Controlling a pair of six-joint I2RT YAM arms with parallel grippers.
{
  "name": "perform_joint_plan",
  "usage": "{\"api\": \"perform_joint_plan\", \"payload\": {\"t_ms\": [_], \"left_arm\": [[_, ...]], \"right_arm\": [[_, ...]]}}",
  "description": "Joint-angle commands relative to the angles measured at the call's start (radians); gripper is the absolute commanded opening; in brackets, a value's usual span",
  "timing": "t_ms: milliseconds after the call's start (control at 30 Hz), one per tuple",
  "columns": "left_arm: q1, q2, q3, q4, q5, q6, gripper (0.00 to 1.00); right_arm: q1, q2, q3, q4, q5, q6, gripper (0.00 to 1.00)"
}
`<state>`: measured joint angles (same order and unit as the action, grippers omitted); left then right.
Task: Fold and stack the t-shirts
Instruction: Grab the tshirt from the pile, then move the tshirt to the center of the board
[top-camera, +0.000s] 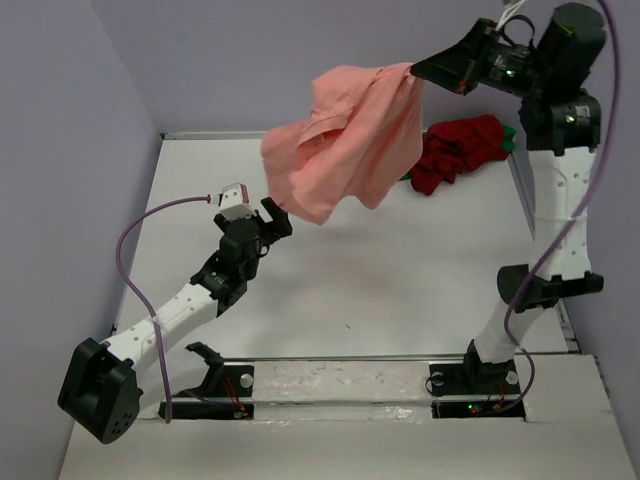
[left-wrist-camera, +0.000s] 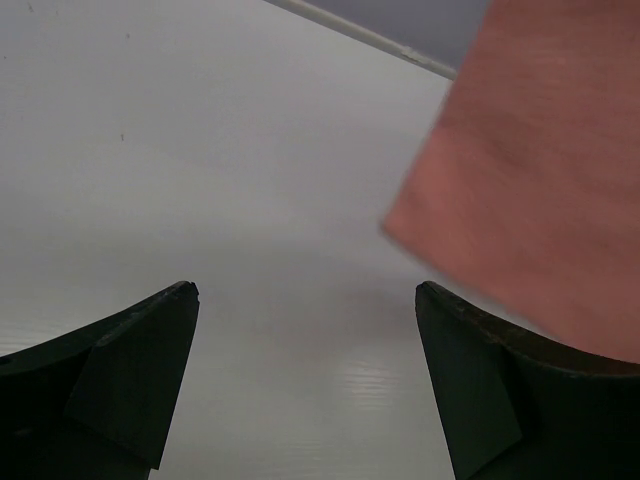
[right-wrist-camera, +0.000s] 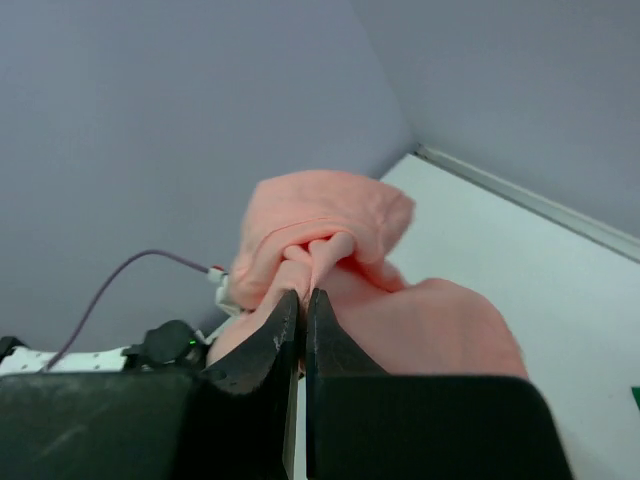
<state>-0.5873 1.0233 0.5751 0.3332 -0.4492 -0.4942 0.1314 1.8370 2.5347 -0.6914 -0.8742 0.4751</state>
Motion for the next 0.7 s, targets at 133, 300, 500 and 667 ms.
{"api": "perform_joint_plan", "payload": {"t_ms": [133,300,500,667], "left_arm": [[0.004,-0.057,-0.011,0.040,-0.048,0.013,0.99],[0.004,-0.094,-0.026,0.043,-0.072,0.013,0.99],[0.003,-0.103,-0.029,0.041,-0.092,0.011,0.99],[0.004,-0.103,-0.027,0.035,-0.103,0.008,0.99]], "right_arm": [[-0.024,-0.242,-0.104,0.131,-0.193,0.163,0.00],[-0.024,-0.331,-0.402,0.161,-0.169,0.105,0.00],[-0.015,-0.344,-0.627,0.159,-0.138,0.028,0.00],[0.017,-0.331,-0.777,0.165,-0.065,-0.019,0.00]]}}
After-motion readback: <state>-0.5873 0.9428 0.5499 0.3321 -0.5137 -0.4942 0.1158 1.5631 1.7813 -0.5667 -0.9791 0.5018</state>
